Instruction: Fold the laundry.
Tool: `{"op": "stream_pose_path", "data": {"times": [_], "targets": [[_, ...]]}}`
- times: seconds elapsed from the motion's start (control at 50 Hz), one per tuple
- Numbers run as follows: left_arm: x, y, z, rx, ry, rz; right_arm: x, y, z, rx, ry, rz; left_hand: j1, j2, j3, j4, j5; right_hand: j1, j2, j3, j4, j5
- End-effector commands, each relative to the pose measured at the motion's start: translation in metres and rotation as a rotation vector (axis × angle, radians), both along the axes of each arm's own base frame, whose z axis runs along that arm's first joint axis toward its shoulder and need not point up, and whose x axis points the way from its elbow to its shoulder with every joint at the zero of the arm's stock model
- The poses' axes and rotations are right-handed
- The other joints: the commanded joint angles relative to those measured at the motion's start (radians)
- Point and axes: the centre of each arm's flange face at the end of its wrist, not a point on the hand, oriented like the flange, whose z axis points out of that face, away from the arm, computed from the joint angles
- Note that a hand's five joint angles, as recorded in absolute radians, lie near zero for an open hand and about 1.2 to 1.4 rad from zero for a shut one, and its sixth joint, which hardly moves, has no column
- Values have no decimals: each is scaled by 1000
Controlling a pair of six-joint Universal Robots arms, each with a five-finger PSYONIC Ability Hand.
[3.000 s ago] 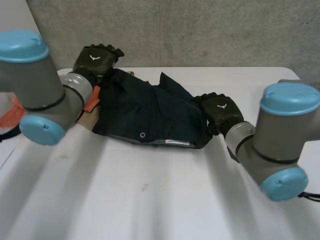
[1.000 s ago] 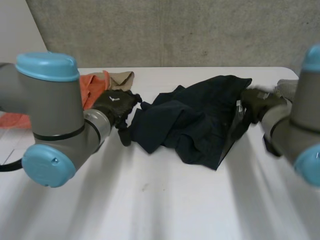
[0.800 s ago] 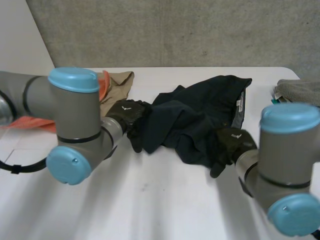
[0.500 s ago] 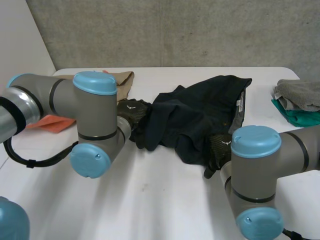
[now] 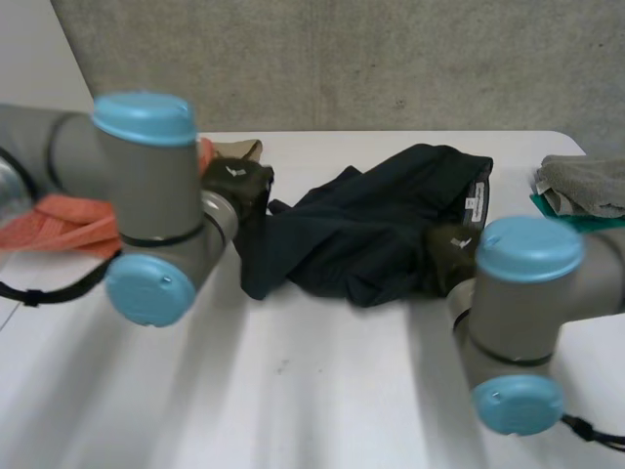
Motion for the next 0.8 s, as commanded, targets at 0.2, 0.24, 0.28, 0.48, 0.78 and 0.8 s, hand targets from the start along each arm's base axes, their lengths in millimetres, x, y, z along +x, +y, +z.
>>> {"op": "stream_pose_path", "data": {"times": [0.2, 0.24, 0.28, 0.48, 0.78, 0.8], "targets": [[59, 8, 87, -145, -49, 7, -48, 4, 159, -217, 65, 175, 277, 207, 211, 201, 213, 301, 226, 219, 207, 228], [64, 9, 86, -129, -73, 17, -49, 6, 163, -208, 83, 187, 277, 207, 211, 201, 213, 301, 226, 219, 207, 228], [70, 9, 82, -102, -103, 20, -50, 6, 165, -194, 99, 202, 277, 207, 211, 201, 213, 301, 226, 219, 207, 228], [48, -13, 20, -17, -139, -38, -34, -9, 109, -38, 144, 248, 277, 207, 211, 201, 213, 301, 226, 219, 207, 228], [45, 46, 32, 28, -92, 27, -14, -41, 102, -117, 2, 56, -930, -1000, -995, -1005, -993, 301, 226, 219, 207, 228], [45, 53, 34, 31, -84, 19, -13, -42, 102, -123, 0, 53, -921, -991, -987, -996, -985, 301, 226, 219, 207, 228]]}}
